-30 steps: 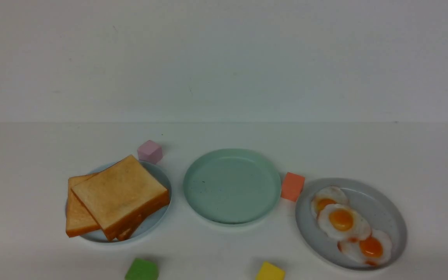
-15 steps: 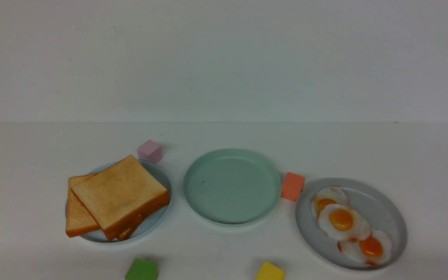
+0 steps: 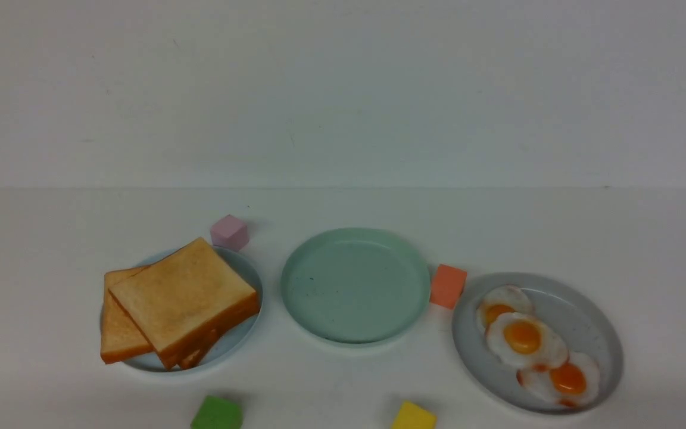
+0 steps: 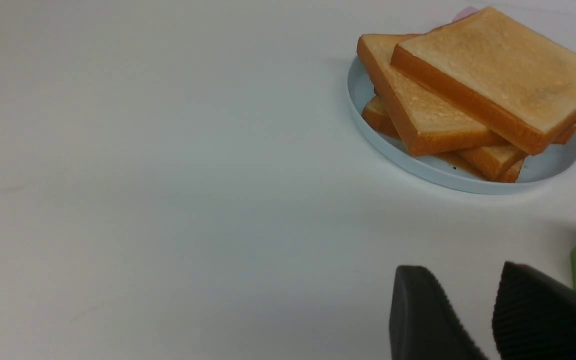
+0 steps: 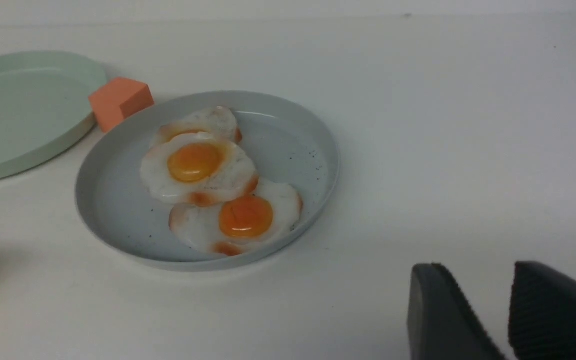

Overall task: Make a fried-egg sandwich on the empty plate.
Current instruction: Use the left arm to grab a slice of bread

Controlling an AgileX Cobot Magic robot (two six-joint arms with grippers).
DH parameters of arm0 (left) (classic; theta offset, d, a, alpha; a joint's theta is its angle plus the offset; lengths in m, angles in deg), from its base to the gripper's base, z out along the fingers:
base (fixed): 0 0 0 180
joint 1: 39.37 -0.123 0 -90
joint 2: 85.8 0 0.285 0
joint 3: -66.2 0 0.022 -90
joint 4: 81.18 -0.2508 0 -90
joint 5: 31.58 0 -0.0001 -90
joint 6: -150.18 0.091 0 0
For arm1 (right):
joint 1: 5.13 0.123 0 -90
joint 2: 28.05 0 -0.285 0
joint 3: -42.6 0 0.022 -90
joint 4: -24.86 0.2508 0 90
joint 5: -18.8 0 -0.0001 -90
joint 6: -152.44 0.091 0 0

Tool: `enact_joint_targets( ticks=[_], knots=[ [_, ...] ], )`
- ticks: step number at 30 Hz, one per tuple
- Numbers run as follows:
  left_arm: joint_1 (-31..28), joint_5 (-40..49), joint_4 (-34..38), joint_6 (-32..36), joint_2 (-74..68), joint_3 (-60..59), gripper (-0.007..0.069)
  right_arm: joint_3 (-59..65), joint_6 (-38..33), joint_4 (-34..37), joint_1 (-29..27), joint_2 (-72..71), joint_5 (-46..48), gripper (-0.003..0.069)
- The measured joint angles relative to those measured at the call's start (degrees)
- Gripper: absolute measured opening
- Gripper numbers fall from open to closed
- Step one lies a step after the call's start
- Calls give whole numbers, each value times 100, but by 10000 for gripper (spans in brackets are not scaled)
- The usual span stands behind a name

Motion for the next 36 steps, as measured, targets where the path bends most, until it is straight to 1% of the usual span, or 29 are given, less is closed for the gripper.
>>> enact_joint_targets(
  ticks=[4, 6, 10, 13, 14, 16, 19, 21, 25, 26, 27, 28, 29, 31, 32, 33, 35, 36],
  knots=[
    [0, -431, 67, 0, 0, -12, 239, 37, 0, 0, 0, 0, -251, 241],
    [0, -825, 253, 0, 0, -12, 239, 62, 14, 37, 0, 0, -609, 241],
    [0, -1532, 816, 0, 0, -17, 239, 62, 39, 154, 0, 0, -1679, 241],
    [0, -2155, 1612, -136, 0, -16, 239, 62, 59, 172, 0, 0, -2630, 241],
    [0, -2232, 1738, -172, 0, -16, 239, 62, 59, 172, 0, 0, -2687, 241],
    [0, -2663, 2535, -371, 0, -16, 239, 62, 198, 172, 0, 0, -3396, 241],
    [0, -3185, 3167, -461, 0, -16, 239, 62, 375, 172, 0, 0, -3867, 241],
    [0, -3402, 3407, -485, 0, -16, 239, 62, 631, 250, 0, 0, -4086, 241],
    [0, -3274, 3465, -499, 0, 462, 239, -343, 1371, 665, 0, 17, -4130, 241],
    [0, -3247, 3460, -499, 0, 503, 239, -382, 1406, 711, 0, 33, -4130, 241],
    [0, -3175, 3435, -499, 0, 816, 239, -710, 1577, 854, 0, 148, -4104, 241],
    [0, -3128, 3417, -479, -16, 960, 239, -869, 1626, 908, 0, 222, -4089, 241],
    [0, -3085, 3377, -428, -165, 1371, 239, -1332, 1709, 977, 0, 441, -4001, 241],
    [0, -2983, 3365, -352, -474, 1813, 239, -1901, 1737, 983, 0, 799, -3777, 241],
    [0, -2837, 3350, -326, -772, 2166, 239, -2224, 1737, 946, 0, 1018, -3606, 241],
    [0, -2497, 3313, -301, -1102, 2527, 239, -2598, 1743, 854, 0, 1290, -3320, 241],
    [0, -2229, 3263, -286, -1389, 2822, 239, -2891, 1750, 787, 0, 1556, -3017, 241],
    [0, -1505, 3162, -279, -1867, 3251, 239, -3308, 1754, 700, 0, 1850, -2444, 241]
  ],
)
